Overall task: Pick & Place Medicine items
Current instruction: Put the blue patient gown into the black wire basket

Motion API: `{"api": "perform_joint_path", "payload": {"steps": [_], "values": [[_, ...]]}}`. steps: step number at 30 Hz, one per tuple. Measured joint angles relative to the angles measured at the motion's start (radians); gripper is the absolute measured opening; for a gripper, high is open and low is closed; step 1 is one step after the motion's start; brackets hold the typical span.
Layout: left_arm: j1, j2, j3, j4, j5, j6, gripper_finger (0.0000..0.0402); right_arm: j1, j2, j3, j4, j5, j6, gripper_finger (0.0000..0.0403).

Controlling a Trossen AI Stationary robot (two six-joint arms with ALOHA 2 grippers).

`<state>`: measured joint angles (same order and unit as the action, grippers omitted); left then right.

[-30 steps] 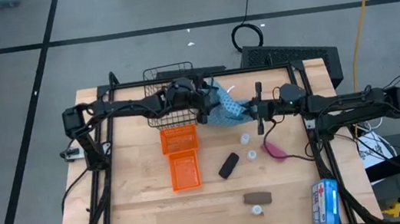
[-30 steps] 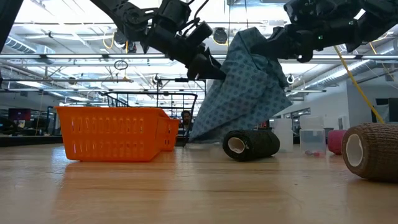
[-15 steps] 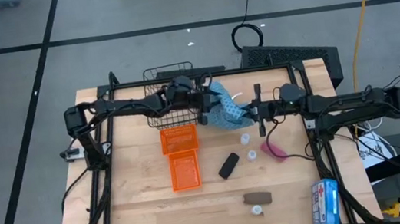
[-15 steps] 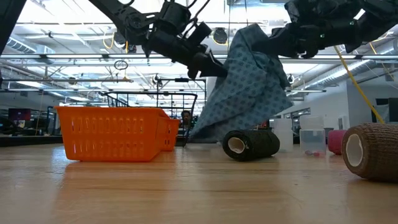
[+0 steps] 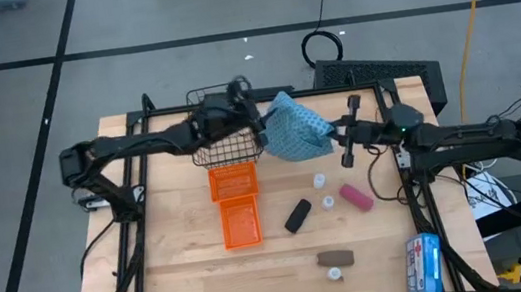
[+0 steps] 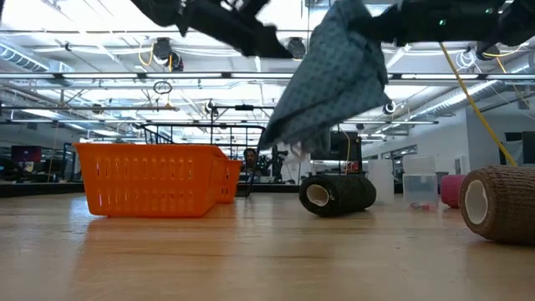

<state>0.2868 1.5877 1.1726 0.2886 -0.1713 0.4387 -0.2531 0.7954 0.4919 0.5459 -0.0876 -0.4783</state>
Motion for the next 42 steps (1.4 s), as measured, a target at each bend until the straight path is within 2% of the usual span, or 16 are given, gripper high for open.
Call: {"api": "perform_joint_path", "payload": {"steps": [6,11,14,18,23,26,30,34,42], "values": [[0.146,-0.090,0.000,-0.122,0.348,-0.268,0.0213,0.000,-0.078,0.000,0.019,-0.164,0.064,0.0027],[0.258,-0.061,-0.010,-0.095,0.683,-0.514,0.0214,0.000,-0.133,0.000,0.123,-0.360,0.159,0.0027],[0.254,-0.015,-0.012,-0.053,0.809,-0.611,0.0214,0.000,-0.139,0.000,0.219,-0.443,0.213,0.0027],[0.202,0.044,-0.011,0.075,0.911,-0.678,0.0214,-0.003,-0.138,0.004,0.323,-0.520,0.268,0.0027],[0.120,0.104,-0.011,0.372,1.109,-0.816,0.0214,-0.003,-0.139,0.018,0.398,-0.579,0.310,0.0027],[0.078,0.107,-0.011,0.509,1.149,-0.912,0.0214,-0.003,-0.143,0.021,0.414,-0.595,0.309,0.0027],[0.028,0.102,-0.011,0.603,1.198,-0.993,0.0214,-0.028,-0.152,0.021,0.415,-0.594,0.302,0.0027],[-0.018,0.100,-0.010,0.631,1.279,-1.032,0.0214,-0.068,-0.153,0.021,0.413,-0.592,0.307,0.0027],[-0.091,0.101,-0.010,0.654,1.289,-1.012,0.0214,-0.124,-0.151,0.021,0.394,-0.564,0.309,0.0027]]}}
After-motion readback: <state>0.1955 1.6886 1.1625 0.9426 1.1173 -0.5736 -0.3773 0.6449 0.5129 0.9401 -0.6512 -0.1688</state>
